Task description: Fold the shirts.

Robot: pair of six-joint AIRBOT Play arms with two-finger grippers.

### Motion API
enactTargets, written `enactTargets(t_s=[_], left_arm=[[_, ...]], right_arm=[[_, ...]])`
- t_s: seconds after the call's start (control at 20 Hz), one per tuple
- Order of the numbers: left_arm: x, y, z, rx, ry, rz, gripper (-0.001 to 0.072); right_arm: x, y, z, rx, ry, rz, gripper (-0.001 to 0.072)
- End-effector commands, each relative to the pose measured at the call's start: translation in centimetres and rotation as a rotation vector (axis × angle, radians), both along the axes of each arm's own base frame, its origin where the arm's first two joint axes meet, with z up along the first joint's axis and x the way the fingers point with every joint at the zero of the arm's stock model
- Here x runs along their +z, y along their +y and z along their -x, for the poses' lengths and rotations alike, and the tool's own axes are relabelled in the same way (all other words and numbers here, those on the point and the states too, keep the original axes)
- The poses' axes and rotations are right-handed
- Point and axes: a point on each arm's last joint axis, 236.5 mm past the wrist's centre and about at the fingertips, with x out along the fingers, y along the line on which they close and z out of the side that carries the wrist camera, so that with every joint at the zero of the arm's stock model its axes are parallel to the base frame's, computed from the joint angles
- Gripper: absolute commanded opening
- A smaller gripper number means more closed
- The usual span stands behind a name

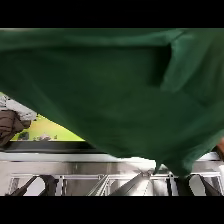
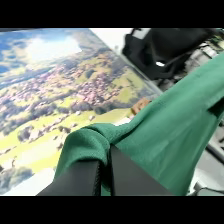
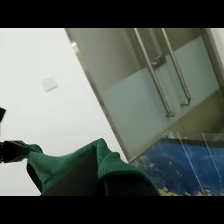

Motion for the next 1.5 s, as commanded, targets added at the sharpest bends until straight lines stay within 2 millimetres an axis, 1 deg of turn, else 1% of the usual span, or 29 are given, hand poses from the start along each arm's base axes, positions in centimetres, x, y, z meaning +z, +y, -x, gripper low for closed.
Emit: enactTargets(t_s=[0.0,0.1,0.15,0.2,0.3,0.35,0.45,0.55,0.65,0.75,0.85,0.9,0.95,1.0,1.05,1.2,1.25,1.3,1.35,1.45], left_arm=[[-1.0,0.1,-5.1,-0.054,0.056,0.028,0.0031],[-5.3,0.3,-8.9,-0.062,0.188,-0.015,0.0032],[-8.1,0.1,-10.7,-0.073,0.263,-0.038,0.0032],[-10.7,-0.2,-12.3,-0.086,0.33,-0.055,0.0032],[-16.8,-0.8,-15.2,-0.118,0.463,-0.067,0.0032],[-19.7,-0.9,-16.4,-0.126,0.527,-0.069,0.0032],[-25.9,-0.7,-18.6,-0.121,0.648,-0.064,0.0031],[-31.3,-0.1,-20.4,-0.096,0.745,-0.038,0.0031],[-35.4,0.7,-22.0,-0.053,0.806,-0.005,0.0031],[-38.7,1.4,-23.0,-0.015,0.85,0.021,0.0031],[-41.4,1.5,-23.0,-0.012,0.9,0.036,0.0031],[-42.3,1.5,-22.8,-0.019,0.921,0.04,0.0031],[-42.9,1.3,-22.5,-0.032,0.941,0.043,0.0031],[-43.2,1.2,-21.9,-0.051,0.964,0.045,0.003],[-43.1,1.2,-21.3,-0.068,0.988,0.049,0.003],[-42.7,1.5,-19.8,-0.103,1.063,0.057,0.0025],[-43.4,1.9,-19.3,-0.084,1.101,0.027,0.0025],[-44.3,2.4,-18.9,-0.061,1.14,-0.011,0.0025],[-45.1,2.8,-18.4,-0.041,1.172,-0.047,0.0026],[-46.0,3.1,-18.1,-0.026,1.188,-0.095,0.0025]], right_arm=[[-5.1,-1.6,-4.2,-0.083,0.167,0.101,0.0019],[-8.8,-1.7,-6.9,-0.079,0.275,0.121,0.0019],[-11.0,-1.8,-8.6,-0.081,0.333,0.114,0.002],[-13.4,-1.9,-10.3,-0.086,0.396,0.111,0.0019],[-19.5,-2.0,-14.1,-0.093,0.538,0.11,0.0019],[-22.7,-2.1,-15.8,-0.09,0.598,0.115,0.0019],[-28.5,-2.3,-19.2,-0.075,0.715,0.071,0.0019],[-34.0,-2.8,-21.7,-0.068,0.815,0.006,0.002],[-38.1,-3.5,-23.6,-0.066,0.866,-0.078,0.0019],[-40.7,-4.0,-25.1,-0.067,0.882,-0.158,0.0019],[-43.3,-4.3,-25.8,-0.062,0.927,-0.201,0.002],[-44.3,-4.0,-25.6,-0.041,0.95,-0.214,0.0019],[-44.8,-3.7,-25.2,-0.01,0.967,-0.225,0.0019],[-45.2,-3.3,-24.5,0.031,0.992,-0.233,0.0019],[-45.8,-3.3,-23.5,0.053,1.03,-0.212,0.0019],[-47.8,-4.5,-20.3,0.09,1.157,-0.143,0.0019],[-48.7,-5.0,-19.4,0.09,1.194,-0.111,0.0019],[-49.4,-5.3,-18.9,0.086,1.216,-0.08,0.0019],[-50.0,-5.5,-18.8,0.071,1.225,-0.06,0.0019],[-50.9,-5.9,-19.4,0.033,1.207,-0.032,0.002]])
